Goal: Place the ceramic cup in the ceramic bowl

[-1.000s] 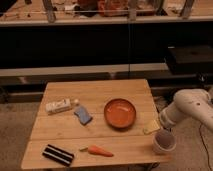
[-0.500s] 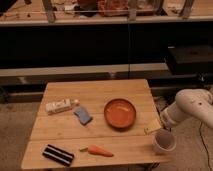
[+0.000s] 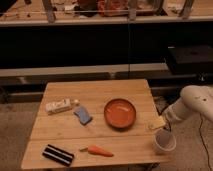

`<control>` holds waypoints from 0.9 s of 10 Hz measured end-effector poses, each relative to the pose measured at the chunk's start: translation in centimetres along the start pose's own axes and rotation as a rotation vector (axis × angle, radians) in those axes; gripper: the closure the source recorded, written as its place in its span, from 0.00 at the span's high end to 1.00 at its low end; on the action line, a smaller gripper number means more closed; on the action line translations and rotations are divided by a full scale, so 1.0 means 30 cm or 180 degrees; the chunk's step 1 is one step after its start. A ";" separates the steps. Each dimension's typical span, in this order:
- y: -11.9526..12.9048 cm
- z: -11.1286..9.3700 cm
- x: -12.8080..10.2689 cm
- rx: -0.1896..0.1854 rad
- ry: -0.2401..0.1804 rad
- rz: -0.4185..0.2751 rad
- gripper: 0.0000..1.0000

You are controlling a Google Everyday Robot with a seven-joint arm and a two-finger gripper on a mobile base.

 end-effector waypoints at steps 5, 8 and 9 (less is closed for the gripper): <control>0.126 -0.017 -0.081 0.0129 0.0026 0.0473 0.80; 0.155 -0.014 -0.124 0.0120 0.0052 0.0597 0.80; 0.162 -0.012 -0.143 0.0117 0.0049 0.0632 0.80</control>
